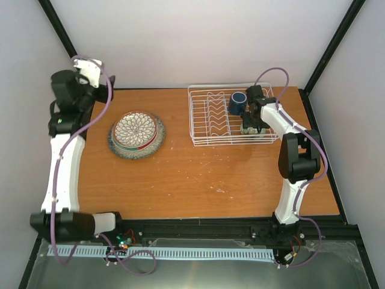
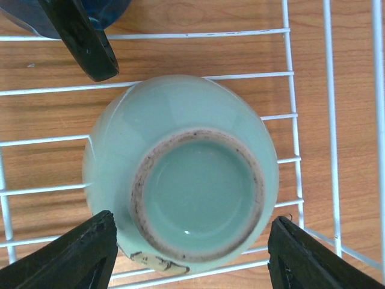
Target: Load the mixed dishes into the dish rack
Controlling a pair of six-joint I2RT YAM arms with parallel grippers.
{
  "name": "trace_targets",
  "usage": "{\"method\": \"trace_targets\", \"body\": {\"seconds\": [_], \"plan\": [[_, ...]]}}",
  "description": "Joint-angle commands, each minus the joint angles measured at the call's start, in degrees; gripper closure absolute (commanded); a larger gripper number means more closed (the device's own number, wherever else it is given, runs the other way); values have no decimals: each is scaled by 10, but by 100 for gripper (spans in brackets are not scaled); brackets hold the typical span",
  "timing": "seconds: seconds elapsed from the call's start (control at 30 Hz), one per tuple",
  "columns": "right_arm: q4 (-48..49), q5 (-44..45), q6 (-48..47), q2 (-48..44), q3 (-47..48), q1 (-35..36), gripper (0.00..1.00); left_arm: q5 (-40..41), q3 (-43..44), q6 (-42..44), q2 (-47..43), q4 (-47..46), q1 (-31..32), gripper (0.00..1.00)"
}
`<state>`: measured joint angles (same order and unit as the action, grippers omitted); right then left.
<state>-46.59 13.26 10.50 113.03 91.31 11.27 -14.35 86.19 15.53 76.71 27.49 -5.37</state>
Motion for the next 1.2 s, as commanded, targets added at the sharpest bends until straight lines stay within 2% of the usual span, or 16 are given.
{"method": "trace_targets", "body": {"seconds": [0.0, 0.1, 0.2, 0.23, 0.3, 0.37, 0.53, 0.63, 0.77, 0.93, 1.1, 1.17], "plan": [[1, 17, 3, -52, 1, 1, 30, 92, -42, -100, -101, -148, -3, 23], [-2, 11, 1, -62, 10, 2, 29, 138, -38, -131, -125, -149, -3, 13], [-1, 7, -2, -68, 11, 1, 28, 185, 6, -146, -92, -63, -5, 10], [-2, 7, -2, -67, 12, 2, 28, 173, 26, -155, -77, -32, -12, 10], [0, 6, -2, -72, 7, 1, 28, 73, 50, -183, -50, 11, -50, 12], [9, 1, -2, -86, -4, 3, 28, -51, 32, -190, -38, 13, -94, 14], [22, -12, -5, -135, -6, 18, 28, -273, -3, -175, 10, 59, -197, 19], [14, -21, -9, -145, 15, 42, 28, -297, -7, -121, 56, 129, -217, 17], [11, -21, -15, -148, 33, 84, 28, -340, -19, -79, 119, 167, -218, 23], [14, -27, -17, -147, 37, 116, 28, -304, -24, -65, 177, 193, -218, 32], [17, -28, -17, -150, 30, 132, 28, -224, -43, -77, 204, 188, -218, 34], [21, -28, -18, -154, 24, 137, 28, -219, -44, -76, 214, 187, -219, 34]]}}
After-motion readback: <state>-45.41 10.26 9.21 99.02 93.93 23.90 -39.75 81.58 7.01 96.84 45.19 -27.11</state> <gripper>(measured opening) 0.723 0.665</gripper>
